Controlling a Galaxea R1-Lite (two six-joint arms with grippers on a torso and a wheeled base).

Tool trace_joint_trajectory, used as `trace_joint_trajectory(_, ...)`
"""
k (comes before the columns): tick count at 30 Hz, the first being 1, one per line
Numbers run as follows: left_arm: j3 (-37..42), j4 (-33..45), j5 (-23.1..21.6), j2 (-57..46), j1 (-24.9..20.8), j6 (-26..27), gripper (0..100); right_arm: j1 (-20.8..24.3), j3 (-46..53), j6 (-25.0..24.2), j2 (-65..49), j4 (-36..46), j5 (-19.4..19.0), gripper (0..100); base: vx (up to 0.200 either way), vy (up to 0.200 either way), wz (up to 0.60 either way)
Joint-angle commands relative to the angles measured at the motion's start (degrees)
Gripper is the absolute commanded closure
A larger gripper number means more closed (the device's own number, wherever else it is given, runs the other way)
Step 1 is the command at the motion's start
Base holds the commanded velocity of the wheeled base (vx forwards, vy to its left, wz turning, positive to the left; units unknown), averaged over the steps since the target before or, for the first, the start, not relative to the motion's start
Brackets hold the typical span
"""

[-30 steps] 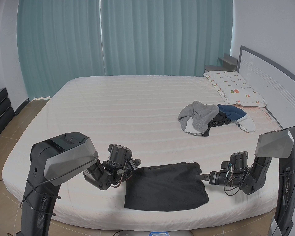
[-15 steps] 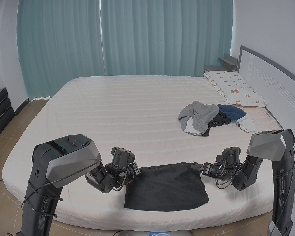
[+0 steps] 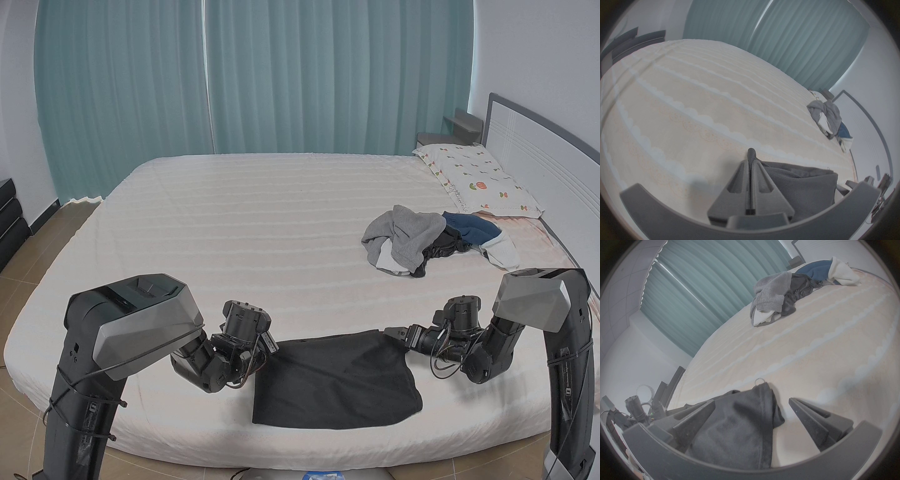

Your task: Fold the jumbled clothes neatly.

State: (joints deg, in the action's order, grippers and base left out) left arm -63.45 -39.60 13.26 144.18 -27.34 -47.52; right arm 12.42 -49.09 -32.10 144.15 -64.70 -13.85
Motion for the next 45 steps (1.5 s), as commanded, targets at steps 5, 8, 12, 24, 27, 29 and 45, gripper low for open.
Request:
trace_joint_trajectory(5, 0.43, 0.13, 2.56, -0.04, 0.19, -0.21, 100, 0.85, -2.15, -0.07, 2.54, -0.78, 0.58, 0, 0.000, 0.000, 0.00)
trace_joint_trajectory(8, 0.43, 0.48, 3.08, -0.04, 0.19, -0.21, 100, 1.03, -2.50, -0.07, 2.62, -0.87, 0.58, 0, 0.000, 0.000, 0.00)
trace_joint_trajectory(12, 0.79, 0.48, 3.79, -0.13, 0.19, -0.21, 100, 2.17, -3.38, -3.23, 3.15, -2.19, 0.75, 0, 0.000, 0.000, 0.00)
trace_joint_trajectory(24, 1.23, 0.57, 3.79, -0.21, 0.19, -0.12, 100, 2.34, -4.17, -4.11, 4.29, -4.83, 0.75, 100, 0.000, 0.000, 0.00)
trace_joint_trajectory(27, 1.31, 0.48, 3.79, -0.21, 0.19, -0.12, 100, 2.34, -4.26, -4.20, 4.65, -5.18, 0.84, 100, 0.000, 0.000, 0.00)
trace_joint_trajectory(29, 1.31, 0.48, 3.79, -0.21, 0.19, -0.12, 100, 2.43, -4.26, -4.20, 4.82, -5.53, 0.93, 100, 0.000, 0.000, 0.00)
trace_joint_trajectory(45, 1.23, 0.04, 3.79, -0.04, 0.27, -0.29, 100, 1.46, -7.60, -7.28, 5.79, -6.58, 6.99, 100, 0.000, 0.000, 0.00)
